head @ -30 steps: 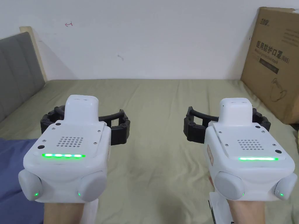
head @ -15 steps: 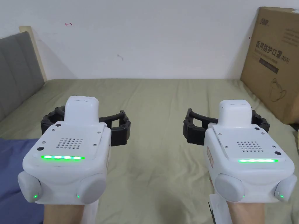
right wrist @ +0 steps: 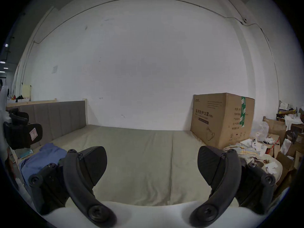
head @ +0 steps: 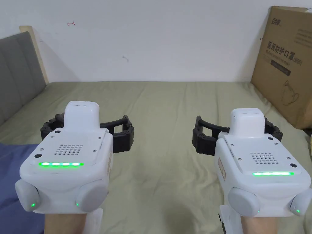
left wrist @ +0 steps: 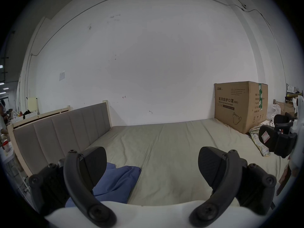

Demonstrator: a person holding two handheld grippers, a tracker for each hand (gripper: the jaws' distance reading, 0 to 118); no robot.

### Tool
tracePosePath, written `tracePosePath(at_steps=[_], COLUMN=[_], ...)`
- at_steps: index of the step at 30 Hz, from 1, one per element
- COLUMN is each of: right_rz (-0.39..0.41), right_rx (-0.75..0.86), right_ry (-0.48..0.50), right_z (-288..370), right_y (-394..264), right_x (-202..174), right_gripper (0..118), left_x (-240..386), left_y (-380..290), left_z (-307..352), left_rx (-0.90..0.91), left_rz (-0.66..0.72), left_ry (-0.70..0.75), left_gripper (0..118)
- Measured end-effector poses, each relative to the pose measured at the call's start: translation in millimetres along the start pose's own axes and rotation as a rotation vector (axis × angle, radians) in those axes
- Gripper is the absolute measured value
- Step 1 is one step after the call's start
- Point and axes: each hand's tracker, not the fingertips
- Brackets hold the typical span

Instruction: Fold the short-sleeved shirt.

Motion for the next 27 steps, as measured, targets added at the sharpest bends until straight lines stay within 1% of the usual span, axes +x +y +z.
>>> tracePosePath(at_steps=[11,18,27], right_rz=[-0.033,-0.01,-0.016], right_rx=[-0.003,-0.005,0.002], right_ry=[-0.006,-0.013,-0.013], right_z=[-0.5,-0.2,-0.4], right_y=[-0.5,-1.2,-0.2], right_x=[2.0,-1.1,-1.3], right_gripper=[112,112,112], left_x=[0.3,-0.3,0.0], left_y=[-2.3,-2.9,-4.1], left_z=[-1.1,-1.5,-1.5], left_rx=[-0.017,-0.014,-0.012], left_rz=[-0.01,-0.002,-0.011], left_ry=[0.001,-0.001,0.003], left_gripper=[113,113,113])
